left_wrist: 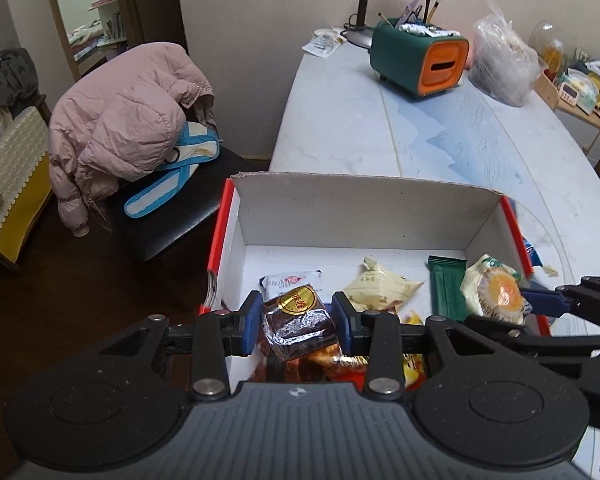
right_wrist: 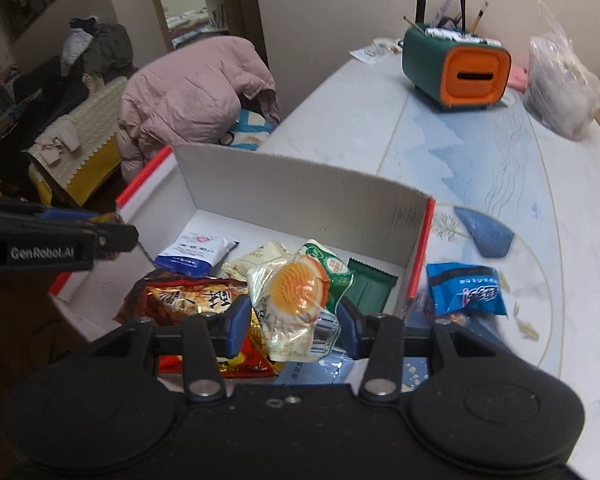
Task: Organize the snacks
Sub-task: 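Carry both snacks into the box and open both tools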
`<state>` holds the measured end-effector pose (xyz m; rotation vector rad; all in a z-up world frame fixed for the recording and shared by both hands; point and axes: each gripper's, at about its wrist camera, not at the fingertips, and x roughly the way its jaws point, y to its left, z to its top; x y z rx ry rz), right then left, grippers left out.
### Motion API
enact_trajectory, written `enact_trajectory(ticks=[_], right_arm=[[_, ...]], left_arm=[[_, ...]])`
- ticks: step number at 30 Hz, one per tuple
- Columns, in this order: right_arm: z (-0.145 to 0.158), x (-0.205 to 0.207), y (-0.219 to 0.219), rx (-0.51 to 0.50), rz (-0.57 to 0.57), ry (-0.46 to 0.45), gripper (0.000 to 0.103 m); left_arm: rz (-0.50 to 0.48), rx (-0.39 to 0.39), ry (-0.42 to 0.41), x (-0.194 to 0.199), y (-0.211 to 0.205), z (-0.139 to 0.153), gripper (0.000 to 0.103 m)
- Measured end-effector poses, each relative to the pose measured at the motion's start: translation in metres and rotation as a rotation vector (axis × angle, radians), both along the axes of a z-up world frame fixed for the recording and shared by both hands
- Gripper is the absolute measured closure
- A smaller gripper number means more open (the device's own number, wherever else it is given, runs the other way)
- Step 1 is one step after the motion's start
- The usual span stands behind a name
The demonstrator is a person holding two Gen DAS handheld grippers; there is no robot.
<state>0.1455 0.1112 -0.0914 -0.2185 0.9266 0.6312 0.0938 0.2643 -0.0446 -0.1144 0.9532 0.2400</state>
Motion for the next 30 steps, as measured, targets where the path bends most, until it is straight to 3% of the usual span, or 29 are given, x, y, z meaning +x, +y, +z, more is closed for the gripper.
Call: enact_trajectory(ticks=[16,30], right_arm=[[-0.040,0.013,0.033,-0.121,0.022,0.052,0.059],[-0.046,0.013,0.036,-0.151,0.021,0.053,0.057]], left_arm=[[-0.078,-0.019,0.158,0.050,0.004,-0.045,0.066],[-0.087,-0.039,0.193,0.049,0.004,-0.061,0.065]])
